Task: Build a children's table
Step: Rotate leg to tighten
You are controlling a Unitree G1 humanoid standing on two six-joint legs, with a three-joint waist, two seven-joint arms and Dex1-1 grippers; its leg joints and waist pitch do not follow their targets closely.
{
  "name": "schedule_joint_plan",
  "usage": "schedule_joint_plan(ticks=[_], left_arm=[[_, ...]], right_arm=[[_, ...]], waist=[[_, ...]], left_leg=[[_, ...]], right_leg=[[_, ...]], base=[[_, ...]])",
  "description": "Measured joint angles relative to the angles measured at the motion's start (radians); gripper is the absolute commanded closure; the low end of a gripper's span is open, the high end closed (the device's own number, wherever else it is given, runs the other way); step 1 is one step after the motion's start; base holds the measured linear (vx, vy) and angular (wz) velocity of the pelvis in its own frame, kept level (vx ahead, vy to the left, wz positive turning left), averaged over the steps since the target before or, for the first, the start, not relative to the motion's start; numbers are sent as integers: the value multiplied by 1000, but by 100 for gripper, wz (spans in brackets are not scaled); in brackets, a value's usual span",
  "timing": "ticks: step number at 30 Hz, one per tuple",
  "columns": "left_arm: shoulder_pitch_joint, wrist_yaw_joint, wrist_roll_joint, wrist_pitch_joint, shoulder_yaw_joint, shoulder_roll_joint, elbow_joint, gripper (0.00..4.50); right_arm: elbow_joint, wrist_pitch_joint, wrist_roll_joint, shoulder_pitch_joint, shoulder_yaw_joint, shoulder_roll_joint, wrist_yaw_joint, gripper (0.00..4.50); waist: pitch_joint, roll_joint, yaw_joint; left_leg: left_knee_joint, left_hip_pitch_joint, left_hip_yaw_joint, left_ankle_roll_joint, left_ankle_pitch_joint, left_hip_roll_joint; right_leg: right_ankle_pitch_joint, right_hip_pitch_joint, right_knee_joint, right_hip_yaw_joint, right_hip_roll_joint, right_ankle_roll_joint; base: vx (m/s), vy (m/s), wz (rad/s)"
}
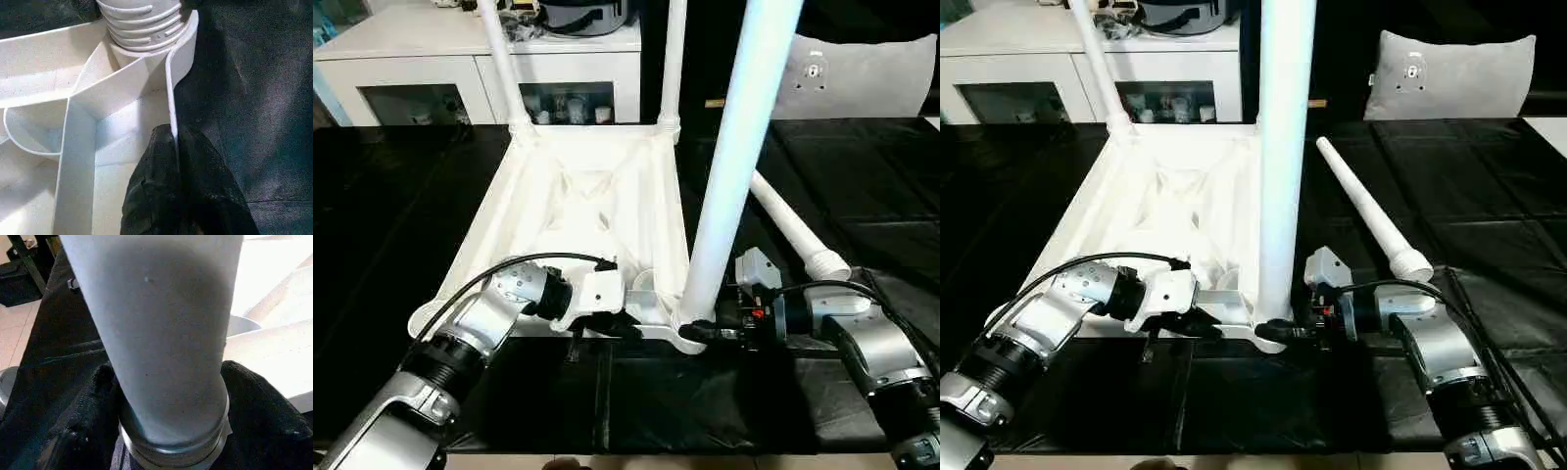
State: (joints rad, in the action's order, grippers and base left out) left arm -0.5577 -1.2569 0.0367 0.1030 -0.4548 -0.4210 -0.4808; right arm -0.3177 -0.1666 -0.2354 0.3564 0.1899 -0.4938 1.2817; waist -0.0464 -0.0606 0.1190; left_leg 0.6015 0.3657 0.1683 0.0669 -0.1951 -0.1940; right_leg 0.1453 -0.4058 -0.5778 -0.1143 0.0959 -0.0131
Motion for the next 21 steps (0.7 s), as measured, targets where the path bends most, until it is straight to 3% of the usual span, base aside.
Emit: schedule_joint_plan(ticks=[5, 8, 11, 15, 19, 21], left_arm=[[24, 12, -17, -46, 24, 11, 24, 450], [45, 90, -12, -127, 51, 36, 51, 450], [57, 189, 9, -230, 77, 70, 81, 450], [79, 397, 57, -446, 127, 183, 154, 450], [90, 536, 80, -568, 142, 270, 202, 450], [92, 576, 88, -597, 143, 295, 213, 450]], right_arm=[[23, -45, -11, -19, -18, 18, -23, 178], [36, -90, -6, -31, -44, 64, -128, 180], [17, -105, 17, -25, -75, 136, -281, 181], [-60, -114, 58, 25, -142, 272, -551, 181], [-106, -114, 87, 69, -162, 327, -698, 181], [-122, -112, 90, 82, -168, 345, -742, 181]], waist=[[0, 0, -1], [0, 0, -9], [0, 1, -34], [-3, 4, -90], [-3, 3, -116], [-3, 3, -120]], left_leg=[[0, 0, 0, 0, 0, 0], [0, -2, 1, 0, 0, 0], [0, -10, 1, 1, 0, 1], [1, -13, -1, 1, 0, 0], [-1, -8, -8, 1, 0, 1], [0, -7, -8, 0, 0, 2]], right_leg=[[0, 1, 0, 0, 0, 0], [0, 3, 0, 2, -1, 0], [0, 4, 0, 3, -1, 0], [0, 5, 8, -4, 0, 1], [0, 7, 23, -13, -1, 1], [0, 7, 23, -11, -1, 1]], base=[[0, 0, 0], [0, 0, 0], [0, 0, 0], [0, 0, 0], [0, 0, 0], [0, 0, 0]])
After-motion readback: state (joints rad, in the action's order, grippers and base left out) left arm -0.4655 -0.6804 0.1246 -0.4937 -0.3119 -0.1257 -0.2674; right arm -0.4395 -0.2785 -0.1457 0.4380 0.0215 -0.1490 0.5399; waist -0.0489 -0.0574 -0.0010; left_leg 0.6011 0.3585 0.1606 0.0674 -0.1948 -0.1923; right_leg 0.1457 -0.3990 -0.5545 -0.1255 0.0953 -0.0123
